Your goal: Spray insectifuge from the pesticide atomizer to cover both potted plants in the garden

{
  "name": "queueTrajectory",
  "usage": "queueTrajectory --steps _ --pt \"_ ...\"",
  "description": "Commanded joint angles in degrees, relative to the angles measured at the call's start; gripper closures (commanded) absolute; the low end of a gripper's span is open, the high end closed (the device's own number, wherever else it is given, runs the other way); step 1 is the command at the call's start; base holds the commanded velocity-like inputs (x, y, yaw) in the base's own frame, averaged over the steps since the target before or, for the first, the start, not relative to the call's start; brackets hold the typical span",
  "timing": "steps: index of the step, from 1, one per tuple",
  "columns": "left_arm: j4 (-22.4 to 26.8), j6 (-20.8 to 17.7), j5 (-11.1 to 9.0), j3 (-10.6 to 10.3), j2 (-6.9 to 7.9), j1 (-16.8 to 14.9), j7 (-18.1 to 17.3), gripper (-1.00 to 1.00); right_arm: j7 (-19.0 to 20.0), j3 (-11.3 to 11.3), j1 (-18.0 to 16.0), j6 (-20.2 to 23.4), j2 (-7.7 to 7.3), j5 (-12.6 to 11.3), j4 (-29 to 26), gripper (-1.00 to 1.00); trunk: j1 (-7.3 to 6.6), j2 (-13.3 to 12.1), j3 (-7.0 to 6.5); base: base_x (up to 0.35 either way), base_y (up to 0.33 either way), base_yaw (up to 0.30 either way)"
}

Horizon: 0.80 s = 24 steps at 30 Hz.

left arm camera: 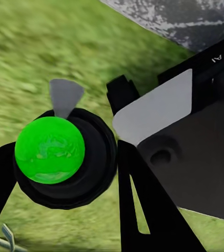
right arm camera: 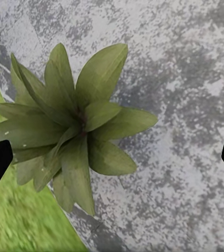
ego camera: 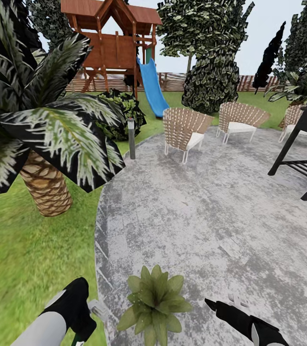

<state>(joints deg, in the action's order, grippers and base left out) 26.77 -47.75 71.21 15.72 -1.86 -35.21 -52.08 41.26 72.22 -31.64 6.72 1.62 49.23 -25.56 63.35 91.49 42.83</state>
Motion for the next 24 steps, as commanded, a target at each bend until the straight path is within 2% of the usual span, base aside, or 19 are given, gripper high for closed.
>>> queueTrajectory --steps 1,7,10,12,13,18,24 --pt "-0.02 -0.20 0.51 0.36 -0.08 -0.03 -0.37 1.00 0.42 0.47 -0.08 0.45 0.06 0.16 -0.20 -1.00 0.00 0.03 0.14 0.019 0.000 0.000" --pt "-0.13 -0.08 0.51 0.28 0.06 -0.03 0.96 1.00 0.42 0.47 -0.08 0.46 0.05 0.16 -0.20 -1.00 0.00 0.03 0.49 0.004 0.000 0.000" --pt "-0.14 -0.02 0.41 0.32 0.09 -0.03 6.29 1.00 0.47 0.47 -0.08 0.48 0.05 0.16 -0.20 -1.00 0.00 0.03 0.50 0.000 0.000 0.000" --pt "-0.14 0.06 0.07 0.40 0.06 -0.03 11.57 1.00 0.49 0.47 -0.08 0.47 0.05 0.16 -0.20 -1.00 0.00 0.03 0.50 0.000 0.000 0.000" --pt "-0.14 0.21 -0.08 0.48 0.03 -0.03 13.07 1.00 0.49 0.47 -0.08 0.48 0.05 0.16 -0.23 -1.00 0.00 0.03 0.50 0.000 0.000 0.000" --pt "-0.14 4.13 -0.26 0.53 -0.04 -0.03 14.03 1.00 0.49 0.47 -0.08 0.48 0.06 0.16 -0.22 -1.00 0.00 0.03 0.50 0.000 0.000 0.000" --pt "0.06 5.25 -0.28 0.50 -0.66 -0.03 14.13 1.00 0.48 0.47 -0.08 0.48 0.05 0.16 -0.22 -1.00 0.00 0.03 0.51 0.000 0.000 0.000"
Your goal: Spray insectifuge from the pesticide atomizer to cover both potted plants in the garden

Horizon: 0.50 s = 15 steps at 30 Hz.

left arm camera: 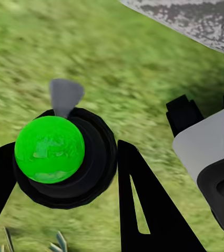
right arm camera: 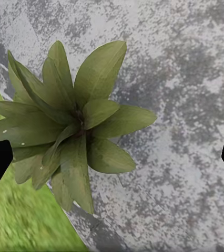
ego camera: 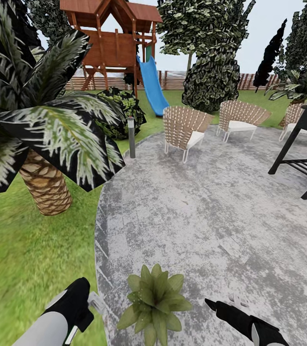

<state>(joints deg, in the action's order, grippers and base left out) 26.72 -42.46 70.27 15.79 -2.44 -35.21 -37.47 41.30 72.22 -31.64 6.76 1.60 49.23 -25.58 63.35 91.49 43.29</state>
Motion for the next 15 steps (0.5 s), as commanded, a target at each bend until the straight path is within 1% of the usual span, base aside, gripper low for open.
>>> queueTrajectory --steps 1,5,10,13,15 --pt "0.17 0.01 0.66 0.41 -0.18 -0.03 -0.47 1.00 0.44 0.47 -0.08 0.44 0.07 0.17 -0.22 -1.00 0.22 0.43 0.25 0.000 0.000 0.000" --pt "0.26 0.09 0.48 0.38 -1.31 -0.03 -0.42 1.00 0.39 0.47 -0.08 0.42 0.07 0.17 -0.23 -1.00 1.10 2.04 1.23 0.000 0.000 0.000" --pt "0.71 0.21 -0.26 0.31 -1.53 -0.03 -0.41 1.00 0.36 0.48 -0.08 0.41 0.07 0.17 -0.22 -1.00 2.19 4.04 2.57 0.000 0.000 0.000" --pt "2.48 1.29 -0.64 0.33 -1.52 -0.03 -0.41 1.00 0.34 0.48 -0.08 0.44 0.07 0.17 -0.24 -1.00 2.85 5.24 3.39 0.000 0.000 0.000" --pt "2.86 1.57 -1.64 0.36 -1.53 -0.03 -0.41 1.00 0.32 0.47 -0.08 0.43 0.07 0.17 -0.23 -1.00 3.29 6.05 3.93 0.000 0.000 0.000"
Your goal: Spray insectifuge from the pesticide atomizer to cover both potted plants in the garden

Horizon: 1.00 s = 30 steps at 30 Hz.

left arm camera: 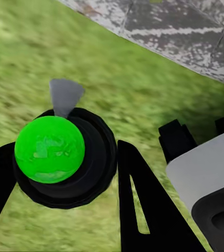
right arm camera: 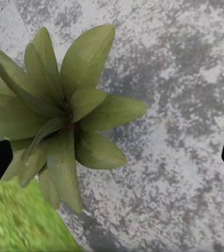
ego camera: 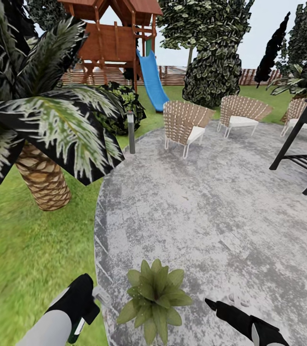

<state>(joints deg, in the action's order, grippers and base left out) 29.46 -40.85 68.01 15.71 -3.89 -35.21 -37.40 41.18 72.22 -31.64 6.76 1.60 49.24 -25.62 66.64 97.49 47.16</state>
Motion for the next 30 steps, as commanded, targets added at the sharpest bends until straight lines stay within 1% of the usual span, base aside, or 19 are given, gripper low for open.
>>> queueTrajectory --steps 1,3,5,12,13,16,17,20,21,23,24,27,30 --pt "0.18 0.06 -0.18 0.45 -0.07 -0.04 -0.48 1.00 0.44 0.47 -0.08 0.42 0.07 0.16 -0.16 -1.00 0.22 0.45 0.33 0.000 0.000 0.000" --pt "0.23 0.33 -1.04 0.46 -0.07 -0.04 -0.48 1.00 0.46 0.47 -0.08 0.43 0.07 0.16 -0.17 -1.00 0.66 1.25 0.87 0.000 0.000 0.000" --pt "0.24 0.85 -1.39 0.46 -0.07 -0.04 -0.48 1.00 0.47 0.47 -0.08 0.44 0.07 0.16 -0.19 -1.00 1.10 2.05 1.41 0.000 0.000 0.000" --pt "0.25 1.53 -1.64 0.46 -0.07 -0.04 -0.49 1.00 0.45 0.54 -0.08 0.43 0.03 0.14 -0.41 -1.00 2.64 4.86 3.31 0.000 0.000 0.000" --pt "0.25 1.54 -1.65 0.46 -0.07 -0.04 -0.48 1.00 0.45 0.54 -0.08 0.44 0.01 0.12 -0.99 -1.00 2.86 5.26 3.58 0.000 0.000 0.000" --pt "0.25 1.64 -1.65 0.46 -0.07 -0.04 -0.49 1.00 0.53 0.75 -0.08 0.45 -0.01 -0.01 -5.42 -1.00 3.52 6.46 4.39 0.000 0.000 0.000" --pt "0.25 1.69 -1.65 0.44 -0.11 -0.04 -0.49 1.00 0.55 1.84 -0.08 0.45 0.01 -0.06 -6.60 -1.00 3.52 6.46 4.49 0.000 0.000 0.000" --pt "0.25 1.73 -1.65 0.45 -0.12 -0.04 -0.48 1.00 0.72 8.64 -0.08 0.46 0.05 -0.17 -8.97 -1.00 3.52 6.46 4.73 0.000 0.000 0.000" --pt "0.27 1.73 -1.65 0.45 -0.10 -0.04 -0.48 1.00 0.76 9.62 -0.08 0.52 0.11 -0.18 -10.27 -1.00 3.52 6.46 4.77 0.000 0.000 0.000" --pt "0.35 1.74 -1.70 0.50 -0.08 -0.04 -0.48 1.00 0.81 10.94 -0.08 0.59 0.20 -0.22 -13.29 -1.00 3.52 6.46 4.81 0.000 0.000 0.000" --pt "0.59 1.74 -1.72 0.52 -0.07 -0.04 -0.48 1.00 0.82 11.32 -0.08 0.61 0.21 -0.21 -13.99 -1.00 3.74 6.86 4.99 0.000 0.000 0.000" --pt "3.34 1.68 -1.77 0.54 -0.07 -0.04 -0.51 1.00 0.90 11.72 -0.08 0.61 0.20 -0.20 -14.92 -1.00 4.40 8.07 5.57 0.000 0.000 0.000" --pt "3.83 1.66 -1.76 0.55 -0.07 -0.04 -0.49 1.00 0.91 11.78 -0.08 0.62 0.17 -0.19 -15.10 -1.00 5.05 9.27 6.28 0.000 0.000 0.000"
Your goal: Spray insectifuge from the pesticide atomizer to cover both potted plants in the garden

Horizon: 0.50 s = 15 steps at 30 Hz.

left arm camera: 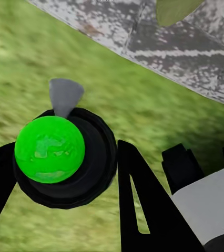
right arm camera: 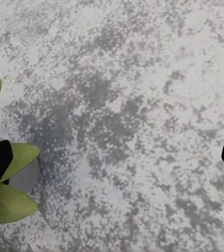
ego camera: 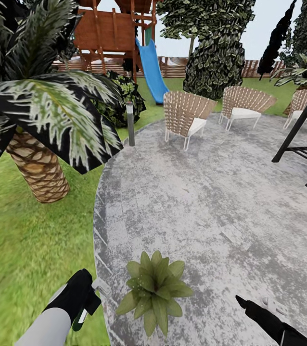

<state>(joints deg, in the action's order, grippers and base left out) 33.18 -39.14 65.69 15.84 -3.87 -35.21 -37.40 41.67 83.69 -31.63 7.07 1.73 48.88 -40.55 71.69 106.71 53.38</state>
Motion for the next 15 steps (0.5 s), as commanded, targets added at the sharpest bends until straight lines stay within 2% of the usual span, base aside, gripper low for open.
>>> queueTrajectory --steps 1,5,13,15 --pt "0.25 -0.05 0.54 0.41 -0.09 -0.04 -0.49 1.00 0.42 0.29 -0.10 0.31 0.04 0.16 -0.20 -1.00 0.00 0.04 0.14 0.000 0.000 0.000" --pt "0.39 -0.06 0.50 0.42 -0.09 -0.04 -0.49 1.00 0.43 0.25 -0.10 0.27 0.03 0.17 -0.18 -1.00 0.00 0.04 0.31 0.000 0.000 0.000" --pt "0.47 -0.06 0.56 0.53 0.02 -0.04 -0.41 1.00 0.43 0.25 -0.10 0.22 0.04 0.17 -0.19 -1.00 1.76 3.25 1.76 0.000 0.000 0.000" --pt "0.48 -0.06 0.57 0.57 0.07 -0.04 -0.40 1.00 0.43 0.25 -0.10 0.22 0.05 0.17 -0.17 -1.00 1.76 3.25 1.76 0.000 0.000 0.000"
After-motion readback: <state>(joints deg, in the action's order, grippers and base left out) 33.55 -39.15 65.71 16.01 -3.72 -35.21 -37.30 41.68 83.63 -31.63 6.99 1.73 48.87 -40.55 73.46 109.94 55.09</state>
